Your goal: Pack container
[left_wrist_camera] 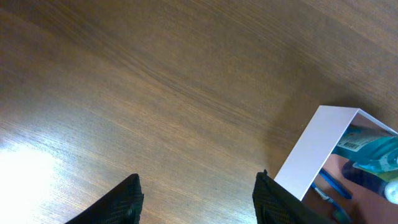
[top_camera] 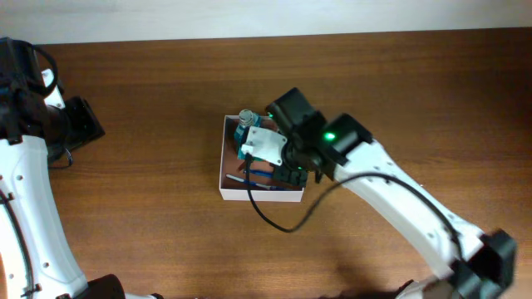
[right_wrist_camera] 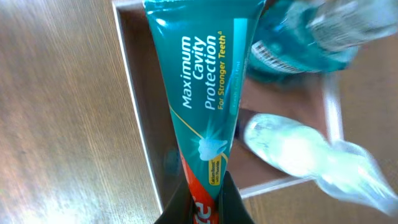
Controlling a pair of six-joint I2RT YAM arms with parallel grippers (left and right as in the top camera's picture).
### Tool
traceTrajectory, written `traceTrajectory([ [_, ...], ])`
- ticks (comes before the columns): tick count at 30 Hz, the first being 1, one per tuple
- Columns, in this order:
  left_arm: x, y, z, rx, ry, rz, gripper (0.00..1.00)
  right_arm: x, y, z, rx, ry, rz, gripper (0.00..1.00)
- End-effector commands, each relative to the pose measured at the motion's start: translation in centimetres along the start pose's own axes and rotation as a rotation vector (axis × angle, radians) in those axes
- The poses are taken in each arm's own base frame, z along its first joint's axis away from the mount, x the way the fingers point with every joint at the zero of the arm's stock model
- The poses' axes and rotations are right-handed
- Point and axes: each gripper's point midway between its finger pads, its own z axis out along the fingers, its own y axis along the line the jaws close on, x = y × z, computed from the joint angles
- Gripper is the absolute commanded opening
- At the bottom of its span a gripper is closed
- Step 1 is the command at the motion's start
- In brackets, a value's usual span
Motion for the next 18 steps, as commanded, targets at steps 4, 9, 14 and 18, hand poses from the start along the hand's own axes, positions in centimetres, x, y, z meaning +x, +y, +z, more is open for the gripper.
traceTrajectory([
  [4,0.1,0.0,0.3,0.0,0.012,0.014,0.58,1.1,0.3,5.2,-0.085,0.093,-0.015,0.04],
  [9,0.1,0.0,0.3,0.0,0.012,0.014,0.58,1.8,0.7,7.8,-0.131,0.133,-0.006,0.04],
  [14,0.1,0.0,0.3,0.0,0.012,0.014,0.58,2.0,0.7,8.3,-0.137,0.141,-0.002,0.36],
  [18,0.1,0.0,0.3,0.0,0.013,0.014,0.58,2.1,0.7,8.0,-0.136,0.142,0.005,0.44],
])
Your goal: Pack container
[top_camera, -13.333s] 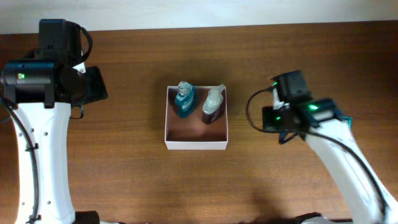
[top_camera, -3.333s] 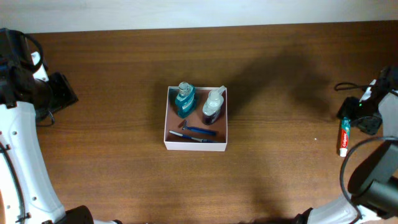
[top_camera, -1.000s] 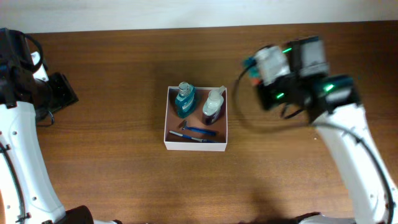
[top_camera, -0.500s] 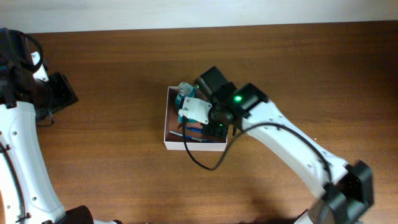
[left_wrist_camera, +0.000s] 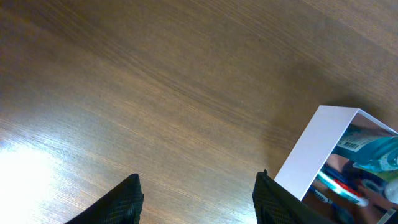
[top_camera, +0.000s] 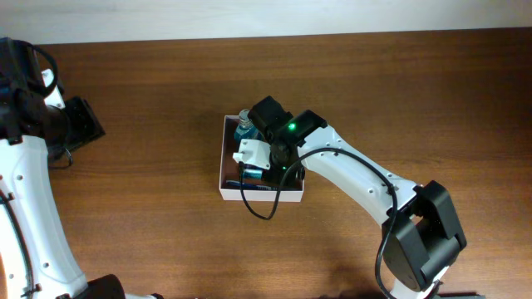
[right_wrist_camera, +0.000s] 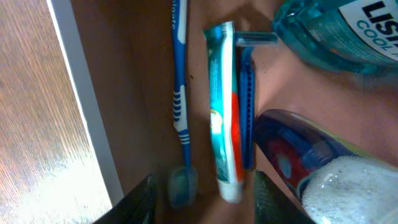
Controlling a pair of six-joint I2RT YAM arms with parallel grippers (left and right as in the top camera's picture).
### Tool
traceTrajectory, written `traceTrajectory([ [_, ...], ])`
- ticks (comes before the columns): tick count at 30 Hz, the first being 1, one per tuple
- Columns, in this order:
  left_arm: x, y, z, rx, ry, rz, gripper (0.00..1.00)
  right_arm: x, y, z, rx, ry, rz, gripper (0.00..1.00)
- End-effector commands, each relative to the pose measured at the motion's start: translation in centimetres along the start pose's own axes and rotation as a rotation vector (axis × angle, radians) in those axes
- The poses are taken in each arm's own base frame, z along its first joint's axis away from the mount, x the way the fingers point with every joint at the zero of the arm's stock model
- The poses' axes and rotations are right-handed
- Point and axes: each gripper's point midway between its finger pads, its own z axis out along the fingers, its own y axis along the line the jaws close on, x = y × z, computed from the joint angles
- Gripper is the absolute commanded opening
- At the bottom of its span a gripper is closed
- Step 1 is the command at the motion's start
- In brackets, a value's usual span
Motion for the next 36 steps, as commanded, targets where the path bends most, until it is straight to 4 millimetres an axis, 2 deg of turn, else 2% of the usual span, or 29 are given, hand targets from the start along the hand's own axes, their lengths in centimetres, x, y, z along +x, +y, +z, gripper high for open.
traceTrajectory([
  [1,0.1,0.0,0.3,0.0,0.013,0.014,0.58,0.0,0.2,-0.3,-0.01,-0.007,0.01,0.44],
  [3,0.2,0.1,0.3,-0.001,0.016,0.014,0.58,-0.5,0.2,-2.1,0.016,-0.039,0.038,0.44],
  [6,0.1,0.0,0.3,0.0,0.014,0.014,0.58,-1.6,-0.4,-7.2,0.111,-0.141,0.097,0.43],
  [8,0.1,0.0,0.3,0.0,0.013,0.014,0.58,-1.8,-0.3,-10.8,0.177,-0.214,0.11,0.29],
  [9,0.0,0.0,0.3,0.0,0.011,0.014,0.58,-1.9,-0.3,-11.8,0.193,-0.235,0.116,0.26],
  [11,0.0,0.0,0.3,0.001,0.01,0.014,0.58,-1.9,0.2,-15.2,0.237,-0.318,0.171,0.11],
  [12,0.0,0.0,0.3,0.001,0.008,0.014,0.58,-1.8,0.4,-16.1,0.245,-0.34,0.198,0.04],
  [14,0.0,0.0,0.3,0.001,0.009,0.014,0.58,-1.2,1.3,-17.0,0.226,-0.352,0.26,0.04],
  [16,0.0,0.0,0.3,0.001,0.009,0.014,0.58,-0.5,2.5,-16.2,0.166,-0.317,0.261,0.04],
  [19,0.0,0.0,0.3,0.001,0.01,0.014,0.58,0.5,3.3,-13.6,0.111,-0.258,0.268,0.04],
  [20,0.0,0.0,0.3,0.001,0.01,0.014,0.58,1.0,3.8,-11.8,0.092,-0.231,0.265,0.04],
  [24,0.0,0.0,0.3,0.001,0.009,0.014,0.58,1.9,4.9,-7.8,0.06,-0.191,0.24,0.04],
  [25,0.0,0.0,0.3,0.001,0.009,0.014,0.58,2.6,5.2,-6.0,0.051,-0.174,0.242,0.04],
  [27,0.0,0.0,0.3,0.001,0.009,0.014,0.57,3.6,5.5,-4.0,0.043,-0.147,0.249,0.04],
  [36,0.1,0.0,0.3,0.0,0.012,0.014,0.58,4.8,5.4,-0.3,0.025,-0.063,0.204,0.04],
])
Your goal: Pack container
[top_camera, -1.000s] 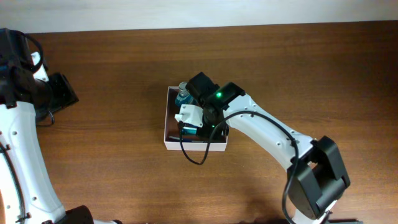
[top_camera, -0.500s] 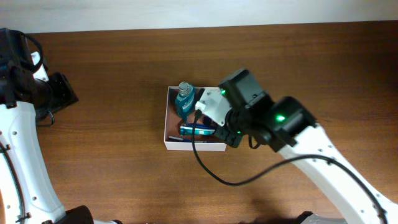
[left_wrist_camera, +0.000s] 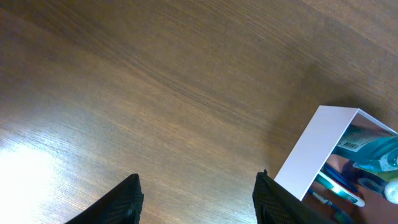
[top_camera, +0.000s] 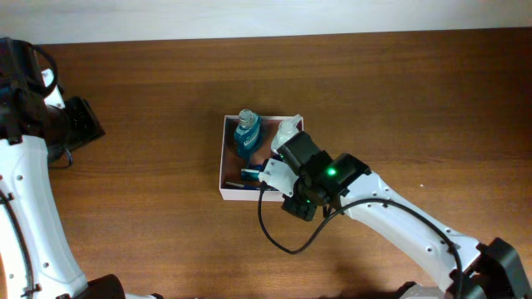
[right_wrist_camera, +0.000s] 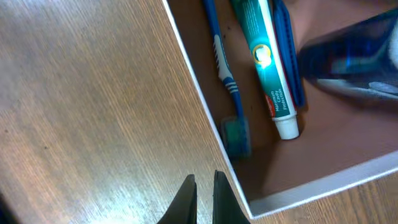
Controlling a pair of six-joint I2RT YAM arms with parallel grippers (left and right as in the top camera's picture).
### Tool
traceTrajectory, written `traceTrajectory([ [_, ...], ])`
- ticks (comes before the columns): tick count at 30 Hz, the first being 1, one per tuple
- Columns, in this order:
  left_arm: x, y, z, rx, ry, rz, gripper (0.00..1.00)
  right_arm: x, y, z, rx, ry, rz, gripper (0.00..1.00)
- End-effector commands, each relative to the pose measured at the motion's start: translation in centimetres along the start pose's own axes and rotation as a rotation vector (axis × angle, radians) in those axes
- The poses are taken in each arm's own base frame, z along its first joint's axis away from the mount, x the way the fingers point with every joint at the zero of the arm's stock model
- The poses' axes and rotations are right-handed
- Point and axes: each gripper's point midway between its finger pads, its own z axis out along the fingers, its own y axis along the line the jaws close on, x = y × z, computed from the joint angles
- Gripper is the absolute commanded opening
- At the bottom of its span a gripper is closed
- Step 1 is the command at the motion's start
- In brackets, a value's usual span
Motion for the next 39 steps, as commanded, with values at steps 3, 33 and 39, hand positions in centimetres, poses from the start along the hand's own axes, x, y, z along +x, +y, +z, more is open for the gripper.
traceTrajectory([
  [3,0.1,0.0,0.3,0.0,0.013,0.014,0.58,1.3,0.1,3.2,-0.034,0.092,-0.011,0.04],
  [33,0.2,-3.6,0.2,0.115,-0.001,0.177,0.58,-1.9,-9.1,-14.7,0.366,-0.3,0.414,0.52],
  [39,1.0,-10.7,-0.1,0.215,-0.064,0.498,0.85,4.9,-15.7,-17.9,0.467,-0.34,0.799,0.86],
])
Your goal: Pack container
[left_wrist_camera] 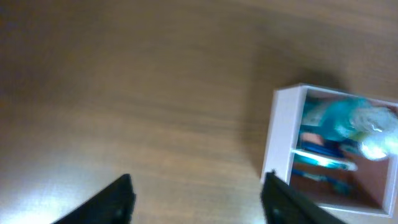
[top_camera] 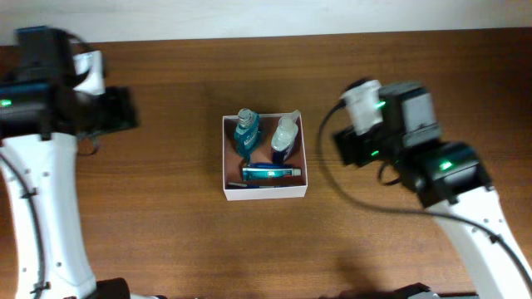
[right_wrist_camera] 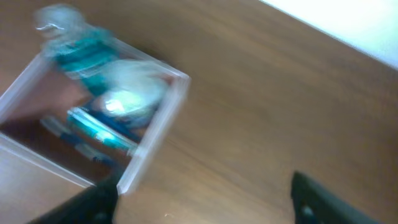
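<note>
A white box point(top_camera: 264, 193) with a brown floor stands mid-table. In it a teal mouthwash bottle point(top_camera: 247, 133) and a blue, white-capped bottle point(top_camera: 284, 138) stand at the back, with a teal toothpaste tube point(top_camera: 271, 172) lying along the front. The left wrist view shows the box point(left_wrist_camera: 281, 134) with the tube point(left_wrist_camera: 323, 160) and a blue toothbrush point(left_wrist_camera: 326, 180) beside it. My left gripper point(left_wrist_camera: 199, 202) is open over bare wood left of the box. My right gripper point(right_wrist_camera: 208, 199) is open, off to the box's right, and that view is blurred.
The right arm point(top_camera: 432, 166) reaches in from the right and the left arm point(top_camera: 50, 108) from the far left. A pale wall strip point(top_camera: 266, 17) runs along the table's back edge. Brown wood surrounds the box on all sides.
My right gripper was shut above the box's front wall; now it is open and well to the right of the box. The left arm has shifted right and its view has turned.
My right gripper was shut on the toothpaste tube above the box. Then it stood open inside the box with the tube lying beside the toothbrush. It was then shut and empty over the front wall, and now stands open clear of the box.
</note>
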Controlling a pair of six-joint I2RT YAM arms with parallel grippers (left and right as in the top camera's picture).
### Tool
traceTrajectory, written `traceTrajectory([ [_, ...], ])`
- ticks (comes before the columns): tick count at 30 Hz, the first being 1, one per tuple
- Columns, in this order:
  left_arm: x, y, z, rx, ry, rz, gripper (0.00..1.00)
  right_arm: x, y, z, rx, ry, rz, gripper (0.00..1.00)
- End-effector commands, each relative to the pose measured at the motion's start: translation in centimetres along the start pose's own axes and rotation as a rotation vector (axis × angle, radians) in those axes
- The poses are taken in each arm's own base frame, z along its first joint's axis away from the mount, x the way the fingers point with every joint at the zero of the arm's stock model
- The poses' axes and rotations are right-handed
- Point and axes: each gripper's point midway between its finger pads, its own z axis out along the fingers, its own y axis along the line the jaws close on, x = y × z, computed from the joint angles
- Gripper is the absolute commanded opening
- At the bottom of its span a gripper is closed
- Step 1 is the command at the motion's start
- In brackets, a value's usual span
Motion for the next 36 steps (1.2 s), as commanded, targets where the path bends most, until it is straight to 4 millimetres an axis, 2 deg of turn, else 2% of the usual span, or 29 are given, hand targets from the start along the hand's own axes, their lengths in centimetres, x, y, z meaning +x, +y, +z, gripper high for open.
traceTrajectory([
  [1,-0.2,-4.6,1.2,0.082,0.001,0.223,0.99,1.3,-4.4,0.5,0.084,0.031,0.197,0.89],
  [2,-0.5,-5.5,1.6,0.092,-0.005,0.247,0.99,1.4,-5.8,0.4,0.11,0.025,0.226,1.0],
  [6,-0.6,-5.9,2.7,0.088,0.012,0.259,0.99,2.6,-8.8,0.0,0.168,0.034,0.374,0.99],
  [8,-0.2,-5.2,2.8,0.057,0.033,0.256,0.99,3.6,-9.3,-0.2,0.179,0.064,0.424,0.98],
  [9,0.0,-5.0,2.8,0.053,0.044,0.253,0.99,4.4,-9.2,-0.5,0.18,0.09,0.436,0.94],
  [12,-0.1,-5.0,0.9,0.062,-0.01,0.252,0.99,5.3,-8.6,-1.9,0.184,0.101,0.451,0.89],
  [14,0.0,-5.1,-1.8,0.072,-0.089,0.254,0.99,5.5,-8.2,-3.5,0.195,0.047,0.458,0.9],
  [17,1.3,-4.8,-4.5,0.079,-0.186,0.257,0.99,6.3,-7.0,-5.3,0.201,-0.024,0.43,0.89],
  [18,2.4,-4.6,-5.6,0.083,-0.246,0.257,0.99,7.0,-6.2,-5.9,0.198,-0.046,0.415,0.87],
  [21,5.1,-4.1,-6.6,0.093,-0.336,0.254,0.99,9.1,-4.4,-6.6,0.185,-0.075,0.412,0.86],
  [23,8.2,-3.5,-6.6,0.098,-0.405,0.254,0.99,11.5,-2.8,-7.1,0.169,-0.087,0.444,0.9],
  [25,10.7,-3.0,-6.1,0.108,-0.455,0.221,0.99,13.1,-1.9,-7.3,0.154,-0.099,0.441,1.0],
  [27,13.5,-2.5,-5.2,0.117,-0.509,0.205,0.99,14.3,-1.5,-7.6,0.159,-0.122,0.431,0.99],
  [29,15.6,-2.1,-4.4,0.12,-0.532,0.205,0.99,14.8,-1.4,-7.9,0.159,-0.136,0.432,0.99],
  [32,17.4,-1.7,-3.3,0.12,-0.541,0.206,0.99,14.9,-1.3,-8.1,0.155,-0.143,0.431,0.99],
  [36,20.0,-1.2,-1.8,0.111,-0.437,0.204,0.99,14.9,-1.3,-8.1,0.155,-0.141,0.431,0.99],
])
